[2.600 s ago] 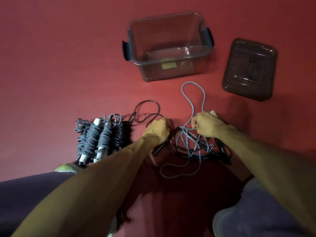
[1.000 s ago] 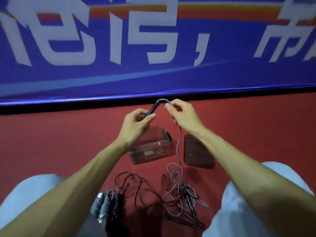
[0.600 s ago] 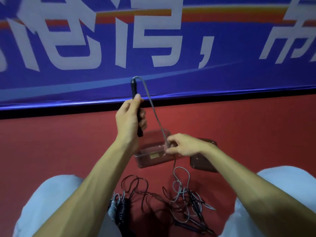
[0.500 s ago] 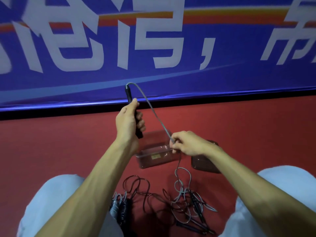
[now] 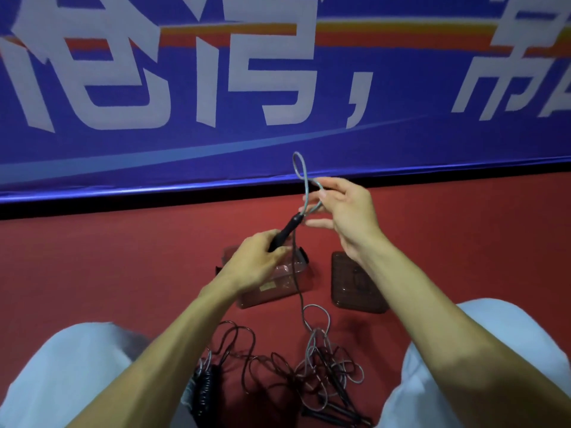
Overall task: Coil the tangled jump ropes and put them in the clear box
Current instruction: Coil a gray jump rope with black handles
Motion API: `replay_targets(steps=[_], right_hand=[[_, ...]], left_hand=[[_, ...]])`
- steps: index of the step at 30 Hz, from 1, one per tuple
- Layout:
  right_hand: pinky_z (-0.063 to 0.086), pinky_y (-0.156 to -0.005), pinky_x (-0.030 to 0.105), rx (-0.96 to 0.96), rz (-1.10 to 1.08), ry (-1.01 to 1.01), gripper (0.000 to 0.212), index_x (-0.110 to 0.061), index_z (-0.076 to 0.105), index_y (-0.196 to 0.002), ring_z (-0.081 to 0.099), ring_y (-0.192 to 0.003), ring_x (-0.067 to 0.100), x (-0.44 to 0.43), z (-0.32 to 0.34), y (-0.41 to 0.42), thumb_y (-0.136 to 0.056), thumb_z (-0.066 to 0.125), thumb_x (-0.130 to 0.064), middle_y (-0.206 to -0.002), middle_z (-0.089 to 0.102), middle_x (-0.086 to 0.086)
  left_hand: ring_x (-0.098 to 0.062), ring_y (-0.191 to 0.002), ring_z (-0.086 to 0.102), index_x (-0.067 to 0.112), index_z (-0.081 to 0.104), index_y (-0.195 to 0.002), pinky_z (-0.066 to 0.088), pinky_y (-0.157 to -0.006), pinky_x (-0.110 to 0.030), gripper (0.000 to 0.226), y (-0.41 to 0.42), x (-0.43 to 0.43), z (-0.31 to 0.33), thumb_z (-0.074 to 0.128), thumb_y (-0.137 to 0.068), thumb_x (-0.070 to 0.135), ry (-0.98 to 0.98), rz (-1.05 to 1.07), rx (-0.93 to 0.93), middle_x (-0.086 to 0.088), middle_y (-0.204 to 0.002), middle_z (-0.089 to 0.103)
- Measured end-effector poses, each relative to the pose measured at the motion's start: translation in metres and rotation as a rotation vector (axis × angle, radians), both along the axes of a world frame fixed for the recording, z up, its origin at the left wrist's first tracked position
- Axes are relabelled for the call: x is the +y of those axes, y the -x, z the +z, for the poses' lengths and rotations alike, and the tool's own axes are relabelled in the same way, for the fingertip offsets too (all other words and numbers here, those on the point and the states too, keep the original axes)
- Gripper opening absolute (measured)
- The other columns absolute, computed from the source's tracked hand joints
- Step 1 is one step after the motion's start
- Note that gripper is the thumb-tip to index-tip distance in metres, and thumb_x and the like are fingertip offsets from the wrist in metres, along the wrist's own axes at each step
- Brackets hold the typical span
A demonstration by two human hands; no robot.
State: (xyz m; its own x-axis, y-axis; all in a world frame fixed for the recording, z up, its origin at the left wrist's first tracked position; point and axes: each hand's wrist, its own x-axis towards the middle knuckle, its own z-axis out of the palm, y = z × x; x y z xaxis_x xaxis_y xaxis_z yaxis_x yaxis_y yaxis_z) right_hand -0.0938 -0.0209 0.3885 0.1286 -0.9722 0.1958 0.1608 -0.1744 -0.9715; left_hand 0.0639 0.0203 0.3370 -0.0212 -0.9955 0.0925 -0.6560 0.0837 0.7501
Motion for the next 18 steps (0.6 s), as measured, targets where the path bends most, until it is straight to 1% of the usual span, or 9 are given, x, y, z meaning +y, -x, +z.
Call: replay_targets(steps=[3,4,6,8,9,11,14,16,18], right_hand=[[0.058,-0.057,0.034,-0.28,0.057,-0.083,0.02,-0.004,0.057,-0.107,0.069,-0.064,0.019,-0.002,0.008,0.006,-0.099,0.04,0.004,-0.08,0.066,0.011],[0.057,-0.057,0.032,-0.37,0.077,-0.114,0.02,-0.006,0.057,-0.105,0.069,-0.064,0.018,-0.002,0.009,0.009,-0.099,0.04,0.005,-0.078,0.066,0.011],[0.057,-0.056,0.03,-0.493,0.104,-0.163,0.02,-0.005,0.056,-0.105,0.07,-0.065,0.018,-0.004,0.01,0.013,-0.099,0.04,0.005,-0.077,0.067,0.01],[0.057,-0.056,0.029,-0.55,0.108,-0.194,0.02,-0.001,0.054,-0.11,0.071,-0.066,0.017,-0.004,0.008,0.014,-0.099,0.039,0.005,-0.079,0.066,0.01],[0.057,-0.056,0.027,-0.561,0.092,-0.205,0.02,0.001,0.053,-0.113,0.071,-0.066,0.017,-0.005,0.006,0.014,-0.099,0.039,0.005,-0.081,0.065,0.012],[0.057,-0.056,0.026,-0.535,0.03,-0.216,0.022,0.005,0.05,-0.118,0.071,-0.063,0.017,-0.007,0.003,0.014,-0.099,0.039,0.005,-0.083,0.063,0.015],[0.06,-0.062,0.03,-0.375,-0.009,-0.225,0.023,0.005,0.05,-0.12,0.07,-0.067,0.021,-0.007,-0.003,0.012,-0.101,0.042,-0.005,-0.088,0.066,0.017],[0.06,-0.065,0.036,-0.231,0.018,-0.233,0.026,0.001,0.051,-0.12,0.069,-0.073,0.025,-0.002,-0.008,0.007,-0.103,0.042,-0.017,-0.091,0.067,0.016],[0.059,-0.061,0.035,-0.035,0.031,-0.22,0.026,-0.004,0.051,-0.12,0.067,-0.071,0.024,0.003,-0.013,0.0,-0.104,0.04,-0.023,-0.09,0.067,0.012]], left_hand=[[-0.007,-0.097,0.062,0.017,0.066,-0.115,0.047,-0.089,-0.026,0.021,0.005,0.004,0.003,0.06,-0.096,0.022,-0.001,-0.129,0.119,0.006,-0.106,0.069],[-0.006,-0.096,0.063,0.018,0.067,-0.112,0.048,-0.09,-0.027,0.018,0.007,0.006,0.004,0.061,-0.095,0.022,0.003,-0.157,0.134,0.006,-0.105,0.07],[-0.008,-0.08,0.062,0.02,0.067,-0.093,0.052,-0.081,-0.035,0.006,0.011,0.008,0.004,0.063,-0.094,0.023,0.037,-0.159,0.138,0.007,-0.086,0.071],[-0.012,-0.072,0.063,0.016,0.065,-0.082,0.053,-0.078,-0.039,0.013,0.013,0.009,0.005,0.063,-0.093,0.022,0.079,-0.104,0.198,0.002,-0.075,0.072],[-0.014,-0.072,0.066,0.014,0.065,-0.08,0.054,-0.077,-0.039,0.014,0.014,0.01,0.007,0.063,-0.094,0.019,0.084,-0.067,0.281,0.0,-0.074,0.073],[-0.018,-0.067,0.069,0.009,0.062,-0.081,0.058,-0.069,-0.034,0.014,0.016,0.013,0.013,0.06,-0.094,0.011,0.077,-0.003,0.528,-0.005,-0.071,0.072],[-0.023,-0.062,0.07,0.006,0.057,-0.088,0.058,-0.06,-0.031,0.007,0.014,0.016,0.023,0.057,-0.095,0.009,0.049,0.075,0.848,-0.01,-0.068,0.07],[-0.028,-0.066,0.072,0.006,0.056,-0.09,0.059,-0.063,-0.033,0.009,0.01,0.015,0.027,0.057,-0.096,0.013,0.044,0.115,0.991,-0.01,-0.069,0.069],[-0.031,-0.071,0.073,0.006,0.056,-0.09,0.061,-0.068,-0.038,0.011,0.004,0.014,0.032,0.056,-0.096,0.016,0.049,0.161,1.118,-0.01,-0.07,0.069]])
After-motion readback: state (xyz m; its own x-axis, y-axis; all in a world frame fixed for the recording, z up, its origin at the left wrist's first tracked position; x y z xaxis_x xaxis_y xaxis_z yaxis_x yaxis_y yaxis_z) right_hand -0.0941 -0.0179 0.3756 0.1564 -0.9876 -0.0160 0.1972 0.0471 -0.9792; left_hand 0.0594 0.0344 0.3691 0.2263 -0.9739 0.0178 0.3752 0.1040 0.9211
